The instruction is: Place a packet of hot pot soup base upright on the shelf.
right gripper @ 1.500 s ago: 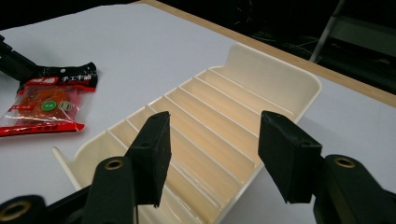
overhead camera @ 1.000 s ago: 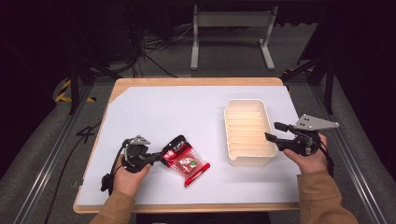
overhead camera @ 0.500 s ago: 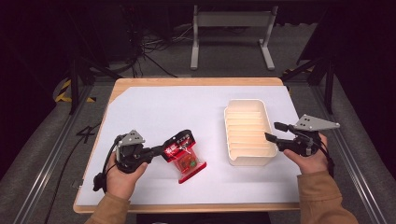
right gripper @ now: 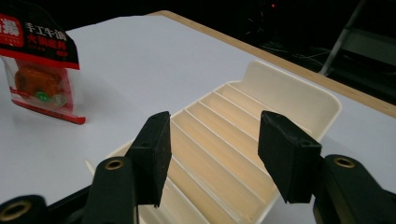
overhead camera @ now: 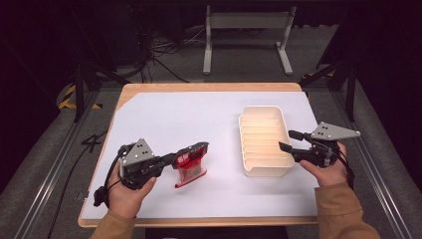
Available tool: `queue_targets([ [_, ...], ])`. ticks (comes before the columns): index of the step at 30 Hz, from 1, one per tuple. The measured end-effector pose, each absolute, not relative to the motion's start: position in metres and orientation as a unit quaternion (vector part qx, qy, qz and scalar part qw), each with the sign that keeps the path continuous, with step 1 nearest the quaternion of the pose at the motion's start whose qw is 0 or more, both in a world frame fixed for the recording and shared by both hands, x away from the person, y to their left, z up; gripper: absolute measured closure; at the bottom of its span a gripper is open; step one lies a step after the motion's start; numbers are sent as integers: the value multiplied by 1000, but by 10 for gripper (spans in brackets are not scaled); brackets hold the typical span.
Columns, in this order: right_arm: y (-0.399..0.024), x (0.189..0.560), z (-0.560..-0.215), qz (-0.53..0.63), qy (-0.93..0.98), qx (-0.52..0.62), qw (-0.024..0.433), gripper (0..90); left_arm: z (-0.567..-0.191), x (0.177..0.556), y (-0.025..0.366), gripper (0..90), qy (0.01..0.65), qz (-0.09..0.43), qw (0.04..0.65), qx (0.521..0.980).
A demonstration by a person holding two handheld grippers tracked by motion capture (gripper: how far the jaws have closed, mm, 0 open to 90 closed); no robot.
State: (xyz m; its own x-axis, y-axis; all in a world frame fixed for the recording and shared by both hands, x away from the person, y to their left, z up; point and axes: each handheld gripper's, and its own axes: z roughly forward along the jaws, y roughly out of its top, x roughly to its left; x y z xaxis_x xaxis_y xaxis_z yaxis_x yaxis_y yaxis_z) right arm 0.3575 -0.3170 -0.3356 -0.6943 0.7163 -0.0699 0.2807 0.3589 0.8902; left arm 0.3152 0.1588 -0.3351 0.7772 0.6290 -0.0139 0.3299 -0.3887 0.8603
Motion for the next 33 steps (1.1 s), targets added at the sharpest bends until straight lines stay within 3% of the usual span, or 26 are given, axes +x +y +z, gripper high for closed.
queue_targets([
  [7, -298, 358, -326, 492, 794, 289, 209, 442, -325, 311, 159, 900, 285, 172, 475, 814],
  [18, -223, 359, -296, 478, 841, 176, 179, 458, -312, 307, 160, 900, 265, 183, 496, 807],
  [33, -145, 363, -296, 467, 869, 101, 131, 445, -304, 301, 152, 900, 230, 180, 513, 807],
])
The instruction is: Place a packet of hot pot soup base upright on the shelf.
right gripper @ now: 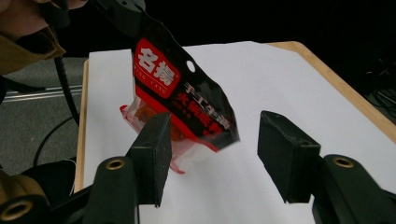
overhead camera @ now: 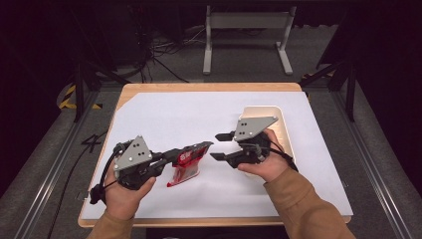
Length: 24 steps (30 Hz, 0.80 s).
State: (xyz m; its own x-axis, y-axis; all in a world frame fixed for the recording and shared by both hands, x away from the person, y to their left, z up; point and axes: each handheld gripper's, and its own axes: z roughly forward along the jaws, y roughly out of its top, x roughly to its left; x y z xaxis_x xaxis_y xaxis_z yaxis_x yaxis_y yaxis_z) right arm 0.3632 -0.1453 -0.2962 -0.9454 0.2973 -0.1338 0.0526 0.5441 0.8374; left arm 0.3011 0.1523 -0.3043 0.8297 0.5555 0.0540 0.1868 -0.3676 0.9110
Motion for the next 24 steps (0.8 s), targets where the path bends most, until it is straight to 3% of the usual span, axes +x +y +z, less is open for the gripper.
queue_targets([
  [8, -123, 373, -303, 462, 877, 83, 106, 500, -304, 298, 149, 900, 213, 178, 523, 806],
  [14, -117, 375, -305, 453, 885, 44, 97, 789, -306, 299, 149, 900, 215, 179, 522, 806],
  [17, -118, 375, -304, 453, 886, 21, 97, 871, -307, 301, 151, 900, 219, 180, 522, 804],
  [22, -118, 371, -298, 443, 890, 1, 109, 892, -309, 302, 153, 900, 226, 179, 529, 798],
  [24, -119, 370, -295, 442, 890, -1, 112, 893, -309, 303, 154, 854, 226, 179, 534, 795],
])
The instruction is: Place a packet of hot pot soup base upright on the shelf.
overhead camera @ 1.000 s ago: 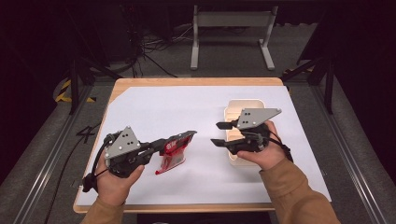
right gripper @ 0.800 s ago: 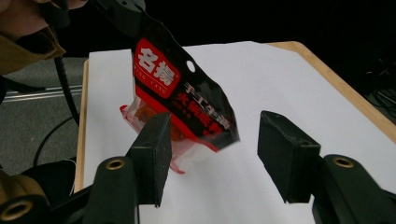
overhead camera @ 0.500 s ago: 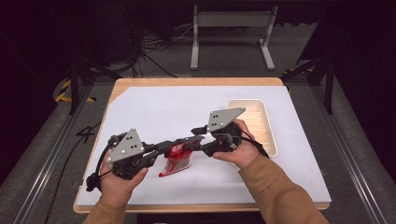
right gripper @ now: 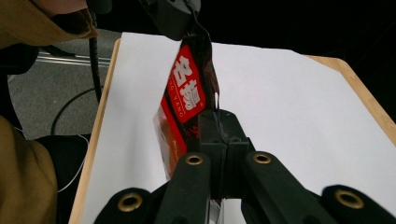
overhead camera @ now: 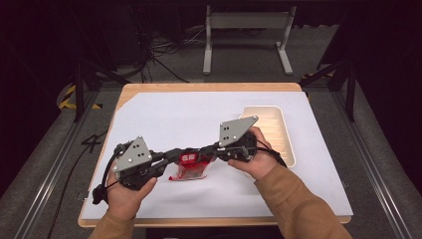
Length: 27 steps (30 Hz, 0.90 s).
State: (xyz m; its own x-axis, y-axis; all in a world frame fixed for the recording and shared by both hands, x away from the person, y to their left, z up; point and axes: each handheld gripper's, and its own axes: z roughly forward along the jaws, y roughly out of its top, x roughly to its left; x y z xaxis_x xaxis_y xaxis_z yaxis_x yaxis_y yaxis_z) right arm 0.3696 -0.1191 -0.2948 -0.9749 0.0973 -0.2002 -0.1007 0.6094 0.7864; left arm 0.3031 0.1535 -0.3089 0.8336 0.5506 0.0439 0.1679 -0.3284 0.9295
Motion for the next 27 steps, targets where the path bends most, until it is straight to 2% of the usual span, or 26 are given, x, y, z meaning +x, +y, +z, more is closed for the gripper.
queue_targets([
  [4, -123, 370, -288, 444, 888, -4, 118, 893, -310, 304, 155, 695, 230, 189, 538, 789],
  [9, -134, 374, -279, 453, 883, 10, 124, 893, -312, 308, 163, 592, 243, 196, 547, 777],
  [12, -138, 375, -275, 454, 881, 15, 129, 893, -313, 310, 167, 561, 249, 198, 548, 773],
  [14, -145, 376, -268, 456, 880, 18, 135, 893, -315, 312, 168, 502, 254, 198, 544, 774],
  [27, -179, 381, -244, 454, 873, 42, 174, 893, -324, 325, 184, 457, 291, 202, 531, 770],
])
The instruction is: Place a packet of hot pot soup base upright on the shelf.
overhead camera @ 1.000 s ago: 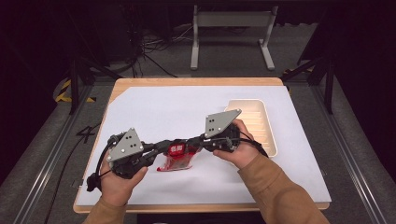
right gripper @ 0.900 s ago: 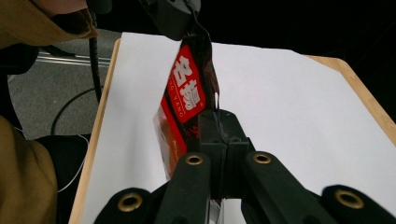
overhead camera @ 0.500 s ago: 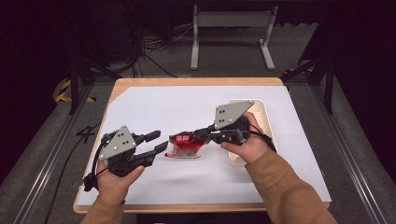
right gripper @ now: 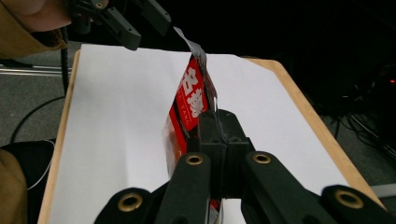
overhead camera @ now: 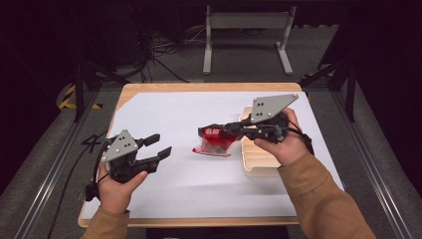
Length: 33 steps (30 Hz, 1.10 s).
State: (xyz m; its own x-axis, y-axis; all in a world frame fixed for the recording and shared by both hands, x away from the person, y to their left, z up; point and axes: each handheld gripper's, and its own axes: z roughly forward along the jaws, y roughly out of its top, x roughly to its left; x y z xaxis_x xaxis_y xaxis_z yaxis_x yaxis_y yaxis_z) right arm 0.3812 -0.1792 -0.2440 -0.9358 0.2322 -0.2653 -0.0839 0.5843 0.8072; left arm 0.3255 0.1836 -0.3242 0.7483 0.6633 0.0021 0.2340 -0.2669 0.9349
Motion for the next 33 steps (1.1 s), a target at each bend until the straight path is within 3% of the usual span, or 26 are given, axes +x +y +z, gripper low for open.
queue_targets([
  [18, -232, 392, -222, 431, 867, 87, 234, 893, -336, 337, 193, 399, 319, 194, 514, 772],
  [33, -257, 398, -218, 421, 865, 106, 252, 893, -343, 344, 203, 329, 347, 188, 511, 764],
])
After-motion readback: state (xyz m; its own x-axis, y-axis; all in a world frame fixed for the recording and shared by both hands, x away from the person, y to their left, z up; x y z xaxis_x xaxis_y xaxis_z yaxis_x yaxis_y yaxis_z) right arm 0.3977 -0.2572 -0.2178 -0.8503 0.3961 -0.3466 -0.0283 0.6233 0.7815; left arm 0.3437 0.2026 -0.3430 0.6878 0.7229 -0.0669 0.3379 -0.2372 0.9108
